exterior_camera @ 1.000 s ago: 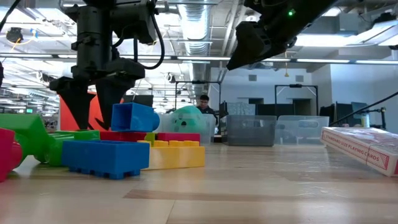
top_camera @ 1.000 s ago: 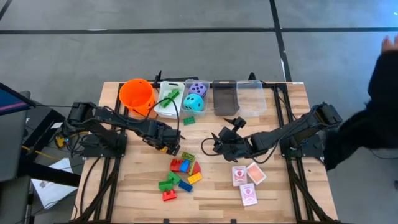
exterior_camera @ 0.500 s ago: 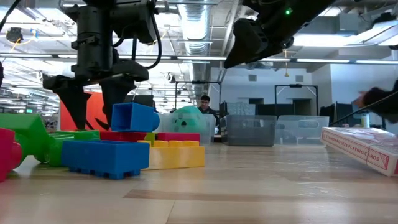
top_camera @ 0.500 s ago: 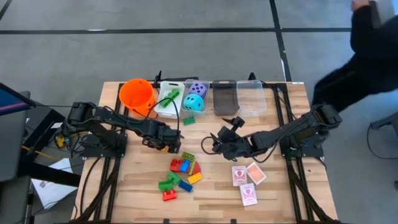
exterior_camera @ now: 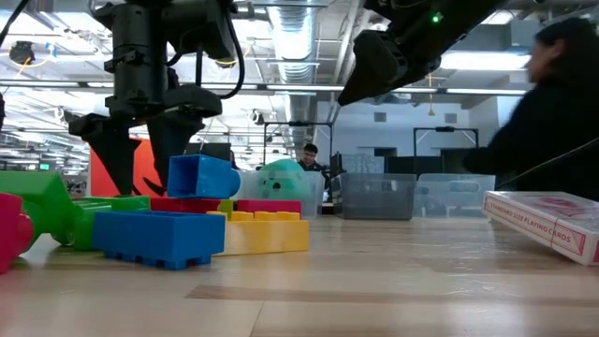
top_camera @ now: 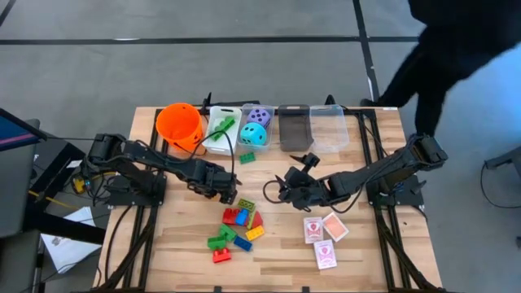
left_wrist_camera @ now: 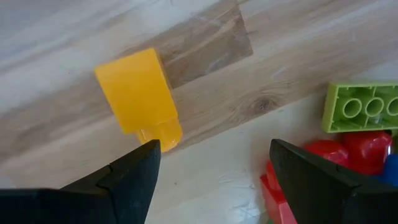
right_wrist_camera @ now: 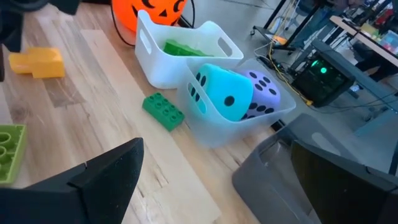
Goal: Pick & Place Toys
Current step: Put the large yellow game piece into the white bin
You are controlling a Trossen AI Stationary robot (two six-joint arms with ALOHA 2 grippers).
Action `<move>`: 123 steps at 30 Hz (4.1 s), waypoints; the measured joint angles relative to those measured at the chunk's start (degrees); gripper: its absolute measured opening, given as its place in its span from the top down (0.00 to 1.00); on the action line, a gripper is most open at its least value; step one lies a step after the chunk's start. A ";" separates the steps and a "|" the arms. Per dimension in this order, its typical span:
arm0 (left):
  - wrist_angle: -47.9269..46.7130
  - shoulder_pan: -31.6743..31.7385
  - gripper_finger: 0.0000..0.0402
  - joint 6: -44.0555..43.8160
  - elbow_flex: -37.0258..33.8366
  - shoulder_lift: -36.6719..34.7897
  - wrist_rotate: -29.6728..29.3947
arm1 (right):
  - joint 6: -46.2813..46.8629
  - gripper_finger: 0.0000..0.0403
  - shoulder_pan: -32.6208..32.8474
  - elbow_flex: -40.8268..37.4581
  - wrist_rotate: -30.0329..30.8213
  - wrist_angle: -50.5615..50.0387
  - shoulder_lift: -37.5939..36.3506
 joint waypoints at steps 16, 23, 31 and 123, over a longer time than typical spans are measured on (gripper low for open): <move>1.03 0.04 0.26 0.80 0.00 0.00 3.89 | -11.52 0.01 -2.37 -0.02 -2.89 10.28 0.44; -2.01 0.05 0.26 0.51 0.02 0.00 5.63 | -13.64 0.01 -3.10 -0.01 -5.09 11.67 0.46; -6.37 1.45 0.26 -2.97 0.02 0.00 -0.38 | -16.79 0.01 -5.00 0.00 -6.43 16.44 0.46; 29.08 13.53 0.67 47.22 -3.72 -23.59 -34.67 | -10.53 0.01 0.94 0.00 -10.50 17.67 0.48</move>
